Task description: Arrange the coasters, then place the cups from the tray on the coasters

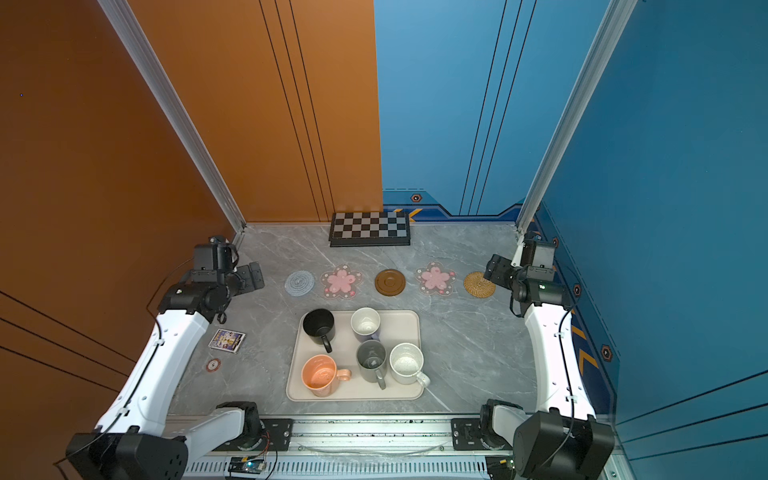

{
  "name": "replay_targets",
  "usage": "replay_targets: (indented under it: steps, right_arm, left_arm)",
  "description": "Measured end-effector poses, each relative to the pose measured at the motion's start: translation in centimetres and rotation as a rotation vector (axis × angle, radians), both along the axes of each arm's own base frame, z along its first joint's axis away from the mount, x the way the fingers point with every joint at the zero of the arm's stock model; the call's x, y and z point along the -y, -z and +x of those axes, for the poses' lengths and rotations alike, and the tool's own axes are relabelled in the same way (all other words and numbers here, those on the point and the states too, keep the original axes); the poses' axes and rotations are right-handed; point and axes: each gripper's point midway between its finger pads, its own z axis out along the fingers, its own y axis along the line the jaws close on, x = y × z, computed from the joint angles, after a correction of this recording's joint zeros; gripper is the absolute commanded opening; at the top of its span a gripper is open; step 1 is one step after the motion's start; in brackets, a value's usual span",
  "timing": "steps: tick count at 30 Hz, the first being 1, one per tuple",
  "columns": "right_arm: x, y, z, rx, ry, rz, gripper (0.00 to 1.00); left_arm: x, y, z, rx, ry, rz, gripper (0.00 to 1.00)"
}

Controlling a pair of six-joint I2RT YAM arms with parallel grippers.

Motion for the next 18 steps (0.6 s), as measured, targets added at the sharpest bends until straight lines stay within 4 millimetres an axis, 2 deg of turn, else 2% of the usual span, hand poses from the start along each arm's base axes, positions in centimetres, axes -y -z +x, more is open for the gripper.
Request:
replay_targets:
  steps: [4,7,12,18]
  right_arm:
    - [0.3,-0.6,-0.2,0.035,0.014,-0.01,0.96]
    - [0.6,-0.2,-0.1,0.037,0.027,-0.007,0.98]
    - [1.1,1.3,0.1,0.03,0.061,-0.003,1.0]
    - [1.6,4.1,-0.2,0.004,0.091,-0.004,1.0]
  left_arm:
    - [-1.3,0.0,-0.5,0.05,-0.05,-0.009,0.98]
    - [-2.6,-0.1,-0.5,0.093,-0.091,-0.007,0.98]
    - [-3.1,1.6,-0.7,0.121,-0.105,-0.004,0.98]
    - [-3.1,3.4,-0.8,0.132,-0.106,-0.002,0.98]
